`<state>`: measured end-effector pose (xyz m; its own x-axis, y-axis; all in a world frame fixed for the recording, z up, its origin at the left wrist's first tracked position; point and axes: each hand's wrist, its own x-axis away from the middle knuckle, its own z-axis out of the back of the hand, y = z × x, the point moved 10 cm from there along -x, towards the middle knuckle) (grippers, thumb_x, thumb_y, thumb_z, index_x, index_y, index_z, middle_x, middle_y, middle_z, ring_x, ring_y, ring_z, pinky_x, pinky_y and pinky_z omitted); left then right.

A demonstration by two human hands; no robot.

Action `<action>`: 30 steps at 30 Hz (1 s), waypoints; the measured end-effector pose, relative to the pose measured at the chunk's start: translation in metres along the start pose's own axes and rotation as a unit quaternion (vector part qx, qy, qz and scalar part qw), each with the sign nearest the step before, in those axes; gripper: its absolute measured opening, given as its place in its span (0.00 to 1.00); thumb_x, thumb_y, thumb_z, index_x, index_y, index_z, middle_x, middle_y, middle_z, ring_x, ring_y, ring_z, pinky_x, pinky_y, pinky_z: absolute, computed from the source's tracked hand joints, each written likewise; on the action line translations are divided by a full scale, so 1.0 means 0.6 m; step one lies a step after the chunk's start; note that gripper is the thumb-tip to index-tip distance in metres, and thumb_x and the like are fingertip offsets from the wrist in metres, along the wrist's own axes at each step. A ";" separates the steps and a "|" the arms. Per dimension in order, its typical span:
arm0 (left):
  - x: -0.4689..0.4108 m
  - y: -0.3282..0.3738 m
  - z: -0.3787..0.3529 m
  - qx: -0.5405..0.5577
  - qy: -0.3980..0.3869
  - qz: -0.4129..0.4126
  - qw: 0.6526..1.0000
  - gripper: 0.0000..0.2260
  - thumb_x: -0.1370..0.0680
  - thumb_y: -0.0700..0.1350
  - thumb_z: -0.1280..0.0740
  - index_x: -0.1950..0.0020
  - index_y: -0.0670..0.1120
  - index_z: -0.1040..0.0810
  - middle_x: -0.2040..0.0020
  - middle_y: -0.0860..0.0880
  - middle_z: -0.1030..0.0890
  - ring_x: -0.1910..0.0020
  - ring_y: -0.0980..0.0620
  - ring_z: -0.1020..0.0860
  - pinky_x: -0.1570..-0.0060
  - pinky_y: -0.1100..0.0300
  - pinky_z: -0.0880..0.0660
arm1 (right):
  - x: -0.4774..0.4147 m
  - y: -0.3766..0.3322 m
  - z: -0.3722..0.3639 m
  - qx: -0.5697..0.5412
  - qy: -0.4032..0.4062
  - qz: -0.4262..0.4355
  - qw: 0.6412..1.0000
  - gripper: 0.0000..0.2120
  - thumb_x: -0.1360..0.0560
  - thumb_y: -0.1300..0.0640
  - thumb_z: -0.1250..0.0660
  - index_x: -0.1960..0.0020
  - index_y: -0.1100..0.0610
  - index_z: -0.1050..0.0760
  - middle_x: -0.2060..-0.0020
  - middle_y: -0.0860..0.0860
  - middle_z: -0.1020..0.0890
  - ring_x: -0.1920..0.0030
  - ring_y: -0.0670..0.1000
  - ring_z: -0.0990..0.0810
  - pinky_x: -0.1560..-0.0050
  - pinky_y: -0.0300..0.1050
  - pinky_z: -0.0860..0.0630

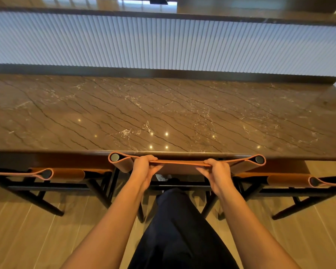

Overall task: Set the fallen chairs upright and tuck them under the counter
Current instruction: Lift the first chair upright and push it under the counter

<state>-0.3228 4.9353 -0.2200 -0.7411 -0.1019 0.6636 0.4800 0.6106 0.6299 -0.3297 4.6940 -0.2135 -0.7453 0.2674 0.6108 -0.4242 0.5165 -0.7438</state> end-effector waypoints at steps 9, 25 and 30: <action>0.036 -0.029 -0.005 0.009 0.002 0.114 0.993 0.06 0.22 0.31 0.43 0.47 0.36 0.29 0.39 0.33 0.27 0.37 0.34 0.27 0.40 0.42 0.28 | 0.013 0.017 0.005 -0.010 0.038 -0.102 0.994 0.06 0.24 0.74 0.41 0.53 0.65 0.31 0.55 0.60 0.26 0.56 0.56 0.21 0.52 0.57 0.21; 0.063 -0.092 0.046 -0.116 0.007 0.217 0.969 0.13 0.21 0.41 0.41 0.38 0.38 0.30 0.37 0.36 0.25 0.43 0.36 0.22 0.52 0.47 0.23 | 0.042 0.060 0.047 0.020 0.138 -0.124 0.982 0.11 0.23 0.72 0.41 0.46 0.59 0.36 0.58 0.58 0.25 0.61 0.55 0.21 0.55 0.54 0.19; 0.052 -0.093 0.056 -0.111 0.001 0.181 0.977 0.07 0.21 0.40 0.42 0.48 0.40 0.27 0.45 0.38 0.22 0.44 0.38 0.21 0.51 0.49 0.23 | 0.045 0.071 0.045 0.013 0.095 -0.119 0.988 0.14 0.23 0.73 0.42 0.41 0.61 0.35 0.53 0.59 0.24 0.60 0.56 0.20 0.49 0.56 0.19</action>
<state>-0.3887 4.9243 -0.2478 -0.5037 0.0878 0.8594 0.8004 0.4216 0.4261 -0.3820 4.7012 -0.2359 -0.5136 0.2899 0.8076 -0.5910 0.5629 -0.5779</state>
